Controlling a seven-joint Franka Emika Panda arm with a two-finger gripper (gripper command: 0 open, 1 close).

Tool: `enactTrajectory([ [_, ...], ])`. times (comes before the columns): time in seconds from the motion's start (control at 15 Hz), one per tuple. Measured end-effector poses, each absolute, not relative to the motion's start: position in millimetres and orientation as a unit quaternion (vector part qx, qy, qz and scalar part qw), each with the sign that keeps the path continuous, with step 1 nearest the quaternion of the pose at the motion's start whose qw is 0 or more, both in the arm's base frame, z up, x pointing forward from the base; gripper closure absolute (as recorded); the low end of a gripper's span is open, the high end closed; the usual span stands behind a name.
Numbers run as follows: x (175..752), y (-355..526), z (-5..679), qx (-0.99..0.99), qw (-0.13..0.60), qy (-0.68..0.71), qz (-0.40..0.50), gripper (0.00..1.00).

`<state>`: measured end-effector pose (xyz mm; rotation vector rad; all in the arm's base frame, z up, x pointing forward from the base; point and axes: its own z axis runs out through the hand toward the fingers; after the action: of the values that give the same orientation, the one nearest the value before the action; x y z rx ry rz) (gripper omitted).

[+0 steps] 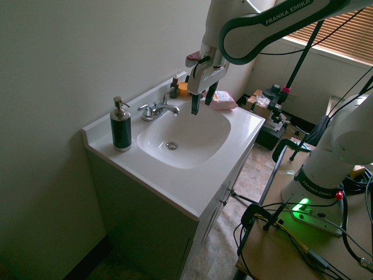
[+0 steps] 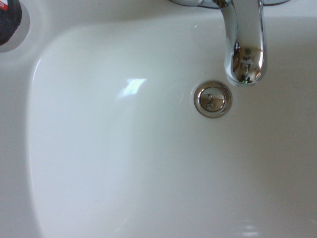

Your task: Push the sanitizer

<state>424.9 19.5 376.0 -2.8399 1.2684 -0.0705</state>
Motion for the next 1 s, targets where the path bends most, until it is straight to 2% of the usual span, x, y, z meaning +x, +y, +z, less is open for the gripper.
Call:
enactTrajectory([
  [0.2, 427.9, 20.2, 381.6, -0.915, 0.017, 0.402, -0.027, 0.0],
  [0.4, 456.4, 40.8, 427.8, -0.921, 0.025, 0.384, -0.053, 0.0],
  [0.47, 469.2, 53.5, 444.4, -0.924, 0.024, 0.377, -0.061, 1.0],
  [1.0, 563.3, 164.0, 474.6, -0.94, 0.0, 0.332, -0.073, 1.0],
])
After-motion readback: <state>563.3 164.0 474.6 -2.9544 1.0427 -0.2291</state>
